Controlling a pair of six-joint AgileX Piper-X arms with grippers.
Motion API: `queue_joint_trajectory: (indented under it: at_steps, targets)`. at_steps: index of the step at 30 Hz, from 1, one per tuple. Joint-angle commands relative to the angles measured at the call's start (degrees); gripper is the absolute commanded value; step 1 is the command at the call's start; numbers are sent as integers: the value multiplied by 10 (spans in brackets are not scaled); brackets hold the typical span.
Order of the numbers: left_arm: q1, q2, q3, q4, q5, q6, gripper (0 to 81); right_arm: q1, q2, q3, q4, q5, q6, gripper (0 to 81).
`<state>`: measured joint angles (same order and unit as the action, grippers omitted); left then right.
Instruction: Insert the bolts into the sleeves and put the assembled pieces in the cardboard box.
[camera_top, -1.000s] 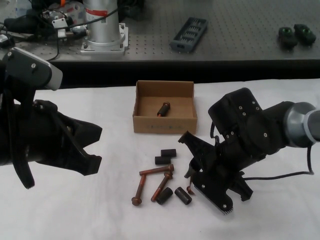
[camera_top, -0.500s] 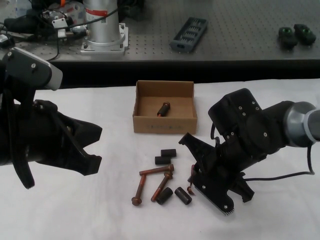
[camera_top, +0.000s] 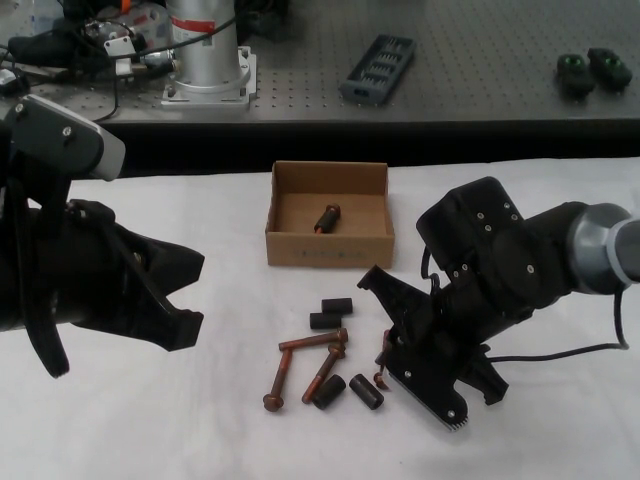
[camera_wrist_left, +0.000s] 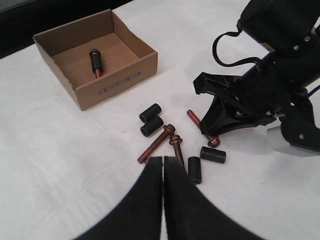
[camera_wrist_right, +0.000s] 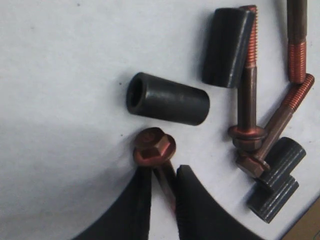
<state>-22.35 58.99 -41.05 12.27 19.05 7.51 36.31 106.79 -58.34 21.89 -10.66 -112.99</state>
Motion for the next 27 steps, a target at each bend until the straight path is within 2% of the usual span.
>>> queue_joint_trajectory:
  at_steps: [1, 12, 14, 16, 22, 27]
  targets:
    - [2, -1, -1, 1, -3, 8, 7, 5, 19, 1, 9, 2, -2, 121]
    - [2, -1, -1, 1, -3, 8, 7, 22, 29, 1, 6, 63, -13, 121]
    - [2, -1, -1, 1, -3, 8, 7, 20, 29, 1, 6, 65, -13, 92]
    - [2, -1, -1, 1, -3, 8, 7, 20, 29, 1, 6, 77, -13, 21]
    - [2, -1, -1, 1, -3, 8, 7, 20, 25, 1, 6, 112, -9, 20]
    - [2, -1, -1, 0, -3, 6, 7, 20, -2, 1, 6, 115, 50, 20]
